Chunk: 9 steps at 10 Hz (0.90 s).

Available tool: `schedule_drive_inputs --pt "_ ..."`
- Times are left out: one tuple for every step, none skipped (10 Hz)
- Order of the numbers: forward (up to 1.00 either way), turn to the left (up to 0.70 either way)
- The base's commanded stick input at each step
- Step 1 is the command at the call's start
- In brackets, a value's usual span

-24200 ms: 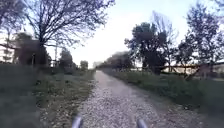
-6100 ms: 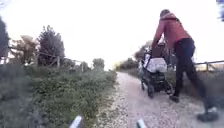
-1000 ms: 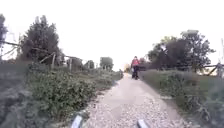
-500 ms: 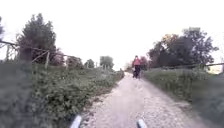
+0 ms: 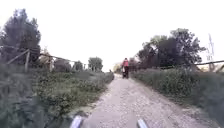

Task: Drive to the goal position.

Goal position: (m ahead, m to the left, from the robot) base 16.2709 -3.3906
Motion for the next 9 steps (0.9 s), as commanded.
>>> schedule_drive_inputs --pt "1.00 -0.10" --pt "1.00 0.00" --pt "1.00 0.00" --pt "1.00 0.00" --pt "1.00 0.00" --pt "1.00 0.00" --pt "1.00 0.00" --pt "1.00 0.00" --pt "1.00 0.00"
